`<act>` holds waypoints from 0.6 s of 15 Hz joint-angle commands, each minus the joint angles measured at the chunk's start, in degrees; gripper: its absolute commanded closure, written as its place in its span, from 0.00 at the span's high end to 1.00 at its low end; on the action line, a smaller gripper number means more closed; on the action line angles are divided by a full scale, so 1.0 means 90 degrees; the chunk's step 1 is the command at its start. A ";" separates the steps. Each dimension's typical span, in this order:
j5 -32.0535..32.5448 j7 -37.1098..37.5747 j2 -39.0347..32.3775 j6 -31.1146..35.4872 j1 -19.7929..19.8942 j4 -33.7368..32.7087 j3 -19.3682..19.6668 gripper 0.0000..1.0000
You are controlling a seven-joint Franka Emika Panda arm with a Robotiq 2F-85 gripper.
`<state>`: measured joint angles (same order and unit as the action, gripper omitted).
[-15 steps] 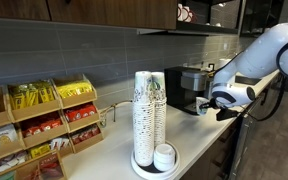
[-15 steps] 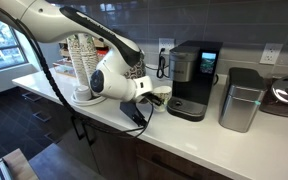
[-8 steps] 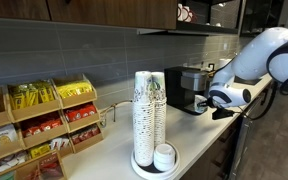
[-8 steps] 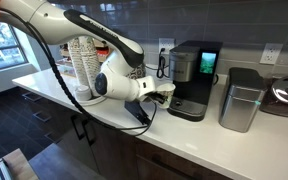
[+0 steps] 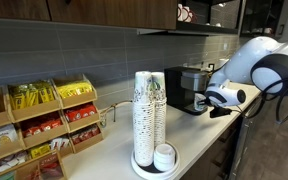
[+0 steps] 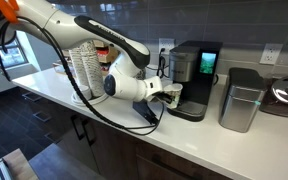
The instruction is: Put the cup on the espresso machine
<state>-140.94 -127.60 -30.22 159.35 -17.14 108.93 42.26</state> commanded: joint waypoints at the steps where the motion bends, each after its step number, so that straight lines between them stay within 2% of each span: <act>1: -0.0237 0.0051 -0.0469 -0.0171 0.0192 -0.0469 -0.0002 0.16; 4: -0.0322 0.0110 -0.0760 -0.0165 0.0292 -0.0792 -0.0025 0.21; 6: -0.0394 0.0112 -0.0912 -0.0147 0.0331 -0.0956 -0.0031 0.29; 7: -0.0396 0.0141 -0.0957 -0.0119 0.0351 -0.1006 -0.0044 0.50; 8: -0.0332 0.0199 -0.0953 -0.0135 0.0376 -0.1000 -0.0076 0.51; 9: -0.0216 0.0280 -0.0897 -0.0115 0.0382 -0.0949 -0.0110 0.58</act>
<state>-142.74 -126.58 -37.09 159.17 -14.95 101.38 42.07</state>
